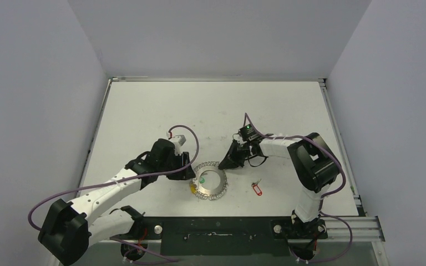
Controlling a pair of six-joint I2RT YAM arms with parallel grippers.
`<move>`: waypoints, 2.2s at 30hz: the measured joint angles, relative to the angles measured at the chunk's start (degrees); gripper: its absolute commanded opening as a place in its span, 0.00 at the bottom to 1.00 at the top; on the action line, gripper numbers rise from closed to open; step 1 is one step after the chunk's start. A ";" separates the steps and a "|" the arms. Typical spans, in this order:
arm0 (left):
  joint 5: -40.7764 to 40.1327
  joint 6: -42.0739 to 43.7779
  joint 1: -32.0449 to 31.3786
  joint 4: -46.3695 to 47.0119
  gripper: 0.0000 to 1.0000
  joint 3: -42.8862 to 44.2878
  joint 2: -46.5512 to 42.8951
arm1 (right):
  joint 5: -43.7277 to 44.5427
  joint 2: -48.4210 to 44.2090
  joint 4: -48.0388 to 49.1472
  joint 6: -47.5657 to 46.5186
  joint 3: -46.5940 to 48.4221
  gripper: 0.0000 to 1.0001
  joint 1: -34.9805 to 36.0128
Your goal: Put the keys on the keyring
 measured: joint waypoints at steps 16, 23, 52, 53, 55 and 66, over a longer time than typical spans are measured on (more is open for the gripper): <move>3.41 -4.17 -0.02 2.67 0.34 -4.04 6.56 | 7.91 -4.42 -22.05 -24.68 11.87 0.28 -2.75; 4.90 -2.36 0.04 7.69 0.17 -2.05 15.91 | 6.78 -2.47 -25.27 -29.11 11.15 0.17 0.94; 5.77 19.30 5.07 6.25 0.40 19.96 26.21 | 17.14 -6.03 -43.12 -41.79 22.18 0.52 -1.77; 5.86 18.03 4.31 7.37 0.40 18.14 24.63 | 17.84 -5.97 -43.85 -42.27 22.18 0.50 -1.77; 5.92 16.11 2.32 9.46 0.40 15.06 21.94 | 19.52 -5.57 -45.13 -43.39 22.18 0.47 -1.77; 2.56 12.37 -7.17 20.13 0.40 5.16 12.17 | 22.40 0.37 -46.73 -46.97 21.94 0.33 -1.75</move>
